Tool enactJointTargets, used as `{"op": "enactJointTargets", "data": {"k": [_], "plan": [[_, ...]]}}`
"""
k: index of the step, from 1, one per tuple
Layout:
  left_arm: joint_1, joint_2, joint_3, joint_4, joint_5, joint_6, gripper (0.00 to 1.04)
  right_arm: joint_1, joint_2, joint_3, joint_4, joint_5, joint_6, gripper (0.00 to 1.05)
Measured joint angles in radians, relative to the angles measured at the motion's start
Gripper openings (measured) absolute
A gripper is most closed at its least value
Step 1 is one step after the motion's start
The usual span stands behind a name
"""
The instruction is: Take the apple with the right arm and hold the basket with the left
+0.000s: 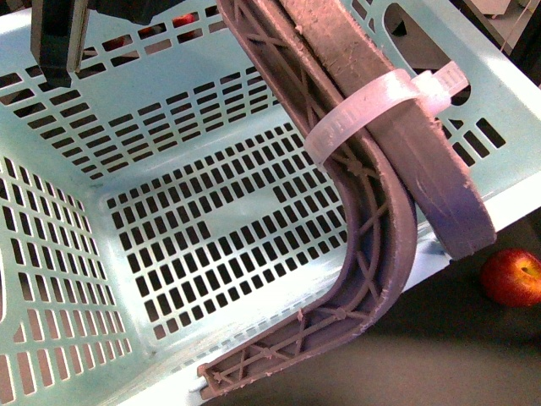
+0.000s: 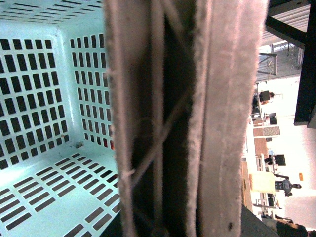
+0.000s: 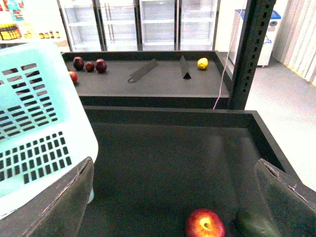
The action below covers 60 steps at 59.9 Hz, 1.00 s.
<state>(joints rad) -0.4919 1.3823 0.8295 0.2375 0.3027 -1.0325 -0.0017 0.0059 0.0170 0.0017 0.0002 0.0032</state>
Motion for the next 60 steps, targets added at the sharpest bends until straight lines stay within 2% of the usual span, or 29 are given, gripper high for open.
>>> {"op": "enactJointTargets", "data": {"k": [19, 26, 30, 34, 38, 47, 60], "plan": [[0.001, 0.0, 0.0, 0.0, -0.016, 0.012, 0.16, 0.0, 0.0, 0.0, 0.0, -0.001, -0.001, 0.96], [0.001, 0.0, 0.0, 0.0, -0.015, 0.012, 0.16, -0.079, 0.192, 0.111, -0.277, -0.194, -0.098, 0.96], [-0.001, 0.0, 0.001, 0.002, -0.011, 0.014, 0.16, -0.12, 0.299, 0.126, -0.289, -0.231, -0.14, 0.96], [-0.001, 0.002, 0.001, 0.002, -0.003, 0.011, 0.16, -0.178, 0.466, 0.135, -0.189, -0.26, -0.178, 0.96], [-0.001, 0.003, 0.001, 0.002, -0.011, 0.014, 0.16, -0.208, 0.705, 0.18, 0.004, -0.236, -0.213, 0.96], [-0.001, 0.005, 0.001, 0.002, -0.014, 0.014, 0.16, -0.195, 1.225, 0.327, 0.316, -0.158, -0.244, 0.96], [-0.001, 0.005, 0.001, 0.003, -0.012, 0.014, 0.16, -0.168, 1.632, 0.468, 0.382, -0.104, -0.243, 0.96]]}}
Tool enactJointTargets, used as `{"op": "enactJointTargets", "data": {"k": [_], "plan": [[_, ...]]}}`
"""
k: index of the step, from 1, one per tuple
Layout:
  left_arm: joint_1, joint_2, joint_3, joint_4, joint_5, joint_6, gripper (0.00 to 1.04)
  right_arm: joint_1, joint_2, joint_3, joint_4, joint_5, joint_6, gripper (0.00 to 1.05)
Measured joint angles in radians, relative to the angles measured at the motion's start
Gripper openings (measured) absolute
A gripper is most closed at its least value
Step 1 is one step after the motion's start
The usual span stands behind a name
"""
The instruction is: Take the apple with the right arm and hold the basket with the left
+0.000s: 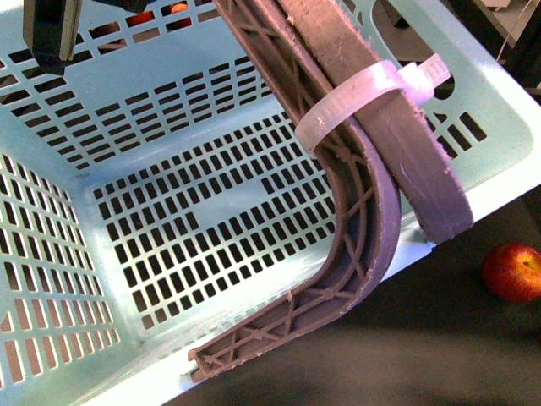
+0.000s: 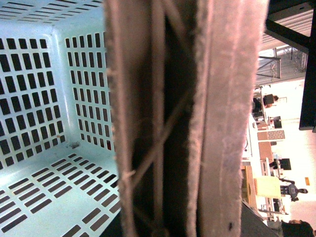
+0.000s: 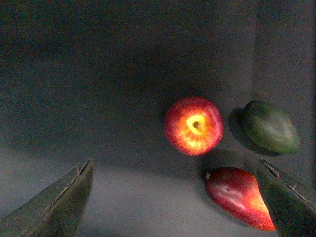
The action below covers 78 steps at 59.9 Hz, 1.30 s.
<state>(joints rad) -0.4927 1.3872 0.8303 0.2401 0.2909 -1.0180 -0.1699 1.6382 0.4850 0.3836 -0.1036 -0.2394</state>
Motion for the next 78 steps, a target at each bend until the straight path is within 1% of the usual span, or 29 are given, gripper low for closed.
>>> {"op": "enactJointTargets", "data": {"k": [13, 37, 71, 78], "plan": [[0.0, 0.0, 0.0, 0.0, 0.0, 0.0, 0.16, 0.0, 0.207, 0.111, 0.003, 0.031, 0.007, 0.96], [0.0, 0.0, 0.0, 0.0, 0.0, 0.0, 0.16, -0.014, 0.476, 0.297, -0.005, 0.068, 0.024, 0.96], [0.0, 0.0, 0.0, 0.0, 0.0, 0.0, 0.16, -0.036, 0.645, 0.423, -0.029, 0.082, 0.038, 0.96], [0.0, 0.0, 0.0, 0.0, 0.0, 0.0, 0.16, -0.041, 0.692, 0.473, -0.049, 0.085, 0.048, 0.96]]}}
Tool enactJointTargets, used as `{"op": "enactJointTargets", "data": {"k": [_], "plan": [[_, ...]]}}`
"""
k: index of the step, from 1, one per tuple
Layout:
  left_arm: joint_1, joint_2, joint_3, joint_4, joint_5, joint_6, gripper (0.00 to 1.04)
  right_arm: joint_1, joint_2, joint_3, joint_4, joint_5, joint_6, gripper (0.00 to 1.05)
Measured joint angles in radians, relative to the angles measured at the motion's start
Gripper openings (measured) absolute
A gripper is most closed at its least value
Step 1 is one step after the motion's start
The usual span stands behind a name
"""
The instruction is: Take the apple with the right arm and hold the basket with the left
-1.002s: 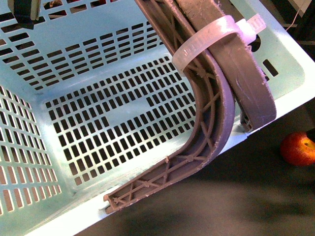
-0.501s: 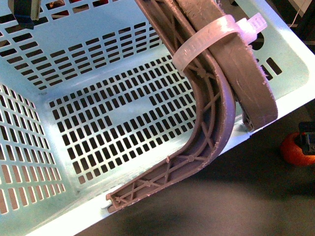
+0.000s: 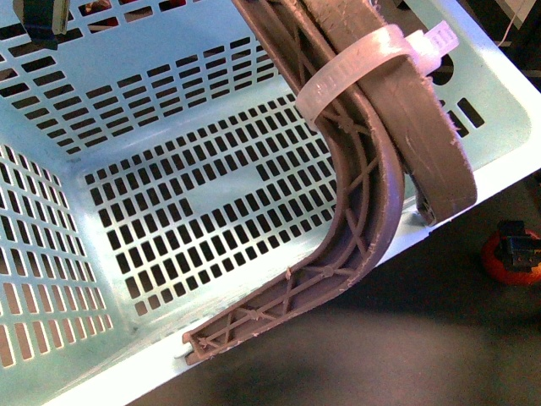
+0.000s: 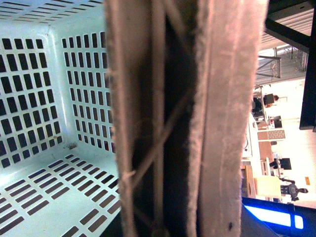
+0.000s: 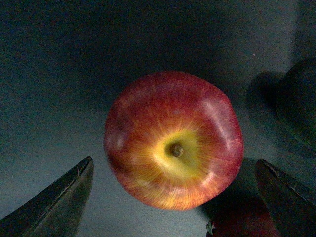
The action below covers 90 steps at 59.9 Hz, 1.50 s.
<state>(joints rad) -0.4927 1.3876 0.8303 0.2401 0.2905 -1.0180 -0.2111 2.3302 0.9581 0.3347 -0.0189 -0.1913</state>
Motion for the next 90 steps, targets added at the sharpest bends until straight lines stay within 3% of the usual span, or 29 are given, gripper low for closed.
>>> {"op": "enactJointTargets", "data": {"k": [32, 43, 54, 73, 90], "plan": [[0.0, 0.0, 0.0, 0.0, 0.0, 0.0, 0.16, 0.006, 0.111, 0.1, -0.029, 0.003, 0.019, 0.96], [0.0, 0.0, 0.0, 0.0, 0.0, 0.0, 0.16, 0.006, 0.115, 0.095, -0.02, 0.005, 0.022, 0.81], [0.0, 0.0, 0.0, 0.0, 0.0, 0.0, 0.16, 0.002, 0.066, 0.03, 0.021, -0.026, 0.006, 0.8], [0.0, 0.0, 0.0, 0.0, 0.0, 0.0, 0.16, -0.006, -0.22, -0.128, 0.085, -0.128, -0.045, 0.8], [0.0, 0.0, 0.0, 0.0, 0.0, 0.0, 0.16, 0.038, -0.664, -0.219, 0.009, -0.27, 0.024, 0.8]]}}
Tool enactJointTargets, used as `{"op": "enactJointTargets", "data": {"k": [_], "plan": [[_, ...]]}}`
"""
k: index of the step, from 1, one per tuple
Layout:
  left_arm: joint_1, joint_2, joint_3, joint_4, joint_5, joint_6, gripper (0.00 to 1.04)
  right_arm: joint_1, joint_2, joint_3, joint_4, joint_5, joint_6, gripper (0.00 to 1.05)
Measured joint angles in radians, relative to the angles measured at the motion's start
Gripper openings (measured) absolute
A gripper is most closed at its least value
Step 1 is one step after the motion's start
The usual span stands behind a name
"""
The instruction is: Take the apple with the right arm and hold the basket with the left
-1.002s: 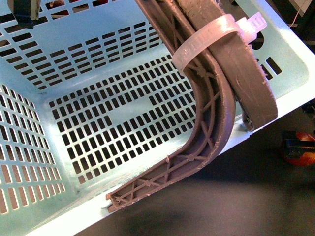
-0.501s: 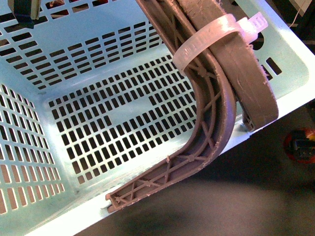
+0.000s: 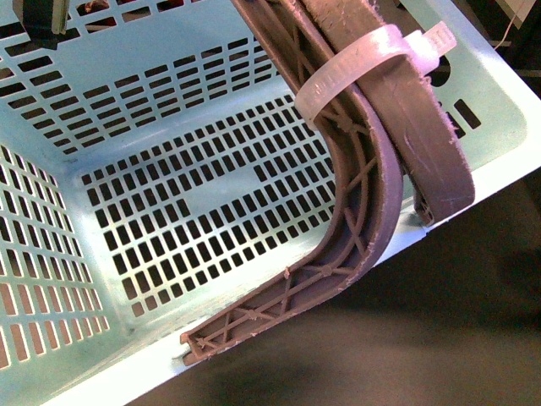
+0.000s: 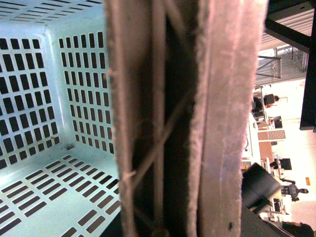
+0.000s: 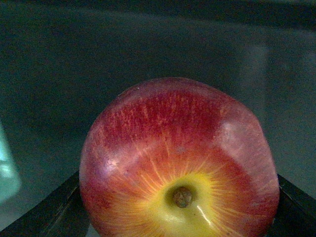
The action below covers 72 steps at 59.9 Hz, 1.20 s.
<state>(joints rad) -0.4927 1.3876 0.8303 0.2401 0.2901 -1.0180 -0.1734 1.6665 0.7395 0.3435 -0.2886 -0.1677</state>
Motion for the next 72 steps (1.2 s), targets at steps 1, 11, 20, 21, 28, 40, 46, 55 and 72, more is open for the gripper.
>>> {"op": "enactJointTargets", "data": {"k": [1, 11, 20, 21, 28, 40, 46, 55, 72], "plan": [[0.0, 0.0, 0.0, 0.0, 0.0, 0.0, 0.16, 0.011, -0.038, -0.003, -0.009, -0.009, 0.012, 0.8], [0.0, 0.0, 0.0, 0.0, 0.001, 0.0, 0.16, 0.1, -0.23, -0.006, -0.037, -0.042, 0.082, 0.8], [0.0, 0.0, 0.0, 0.0, 0.0, 0.0, 0.16, 0.263, -0.332, -0.006, -0.047, -0.037, 0.172, 0.8], [0.0, 0.0, 0.0, 0.0, 0.0, 0.0, 0.16, 0.283, -0.332, -0.006, -0.046, -0.036, 0.185, 0.8], [0.0, 0.0, 0.0, 0.0, 0.0, 0.0, 0.16, 0.364, -0.33, -0.006, -0.046, -0.013, 0.214, 0.8], [0.0, 0.0, 0.0, 0.0, 0.0, 0.0, 0.16, 0.484, -0.314, -0.009, -0.029, 0.014, 0.232, 0.8], [0.0, 0.0, 0.0, 0.0, 0.001, 0.0, 0.16, 0.53, -0.288, -0.016, -0.023, 0.027, 0.232, 0.8], [0.0, 0.0, 0.0, 0.0, 0.0, 0.0, 0.16, 0.57, -0.258, -0.031, -0.022, 0.038, 0.231, 0.81], [0.0, 0.0, 0.0, 0.0, 0.0, 0.0, 0.16, 0.585, -0.252, -0.035, 0.022, 0.084, 0.255, 0.96]]}}
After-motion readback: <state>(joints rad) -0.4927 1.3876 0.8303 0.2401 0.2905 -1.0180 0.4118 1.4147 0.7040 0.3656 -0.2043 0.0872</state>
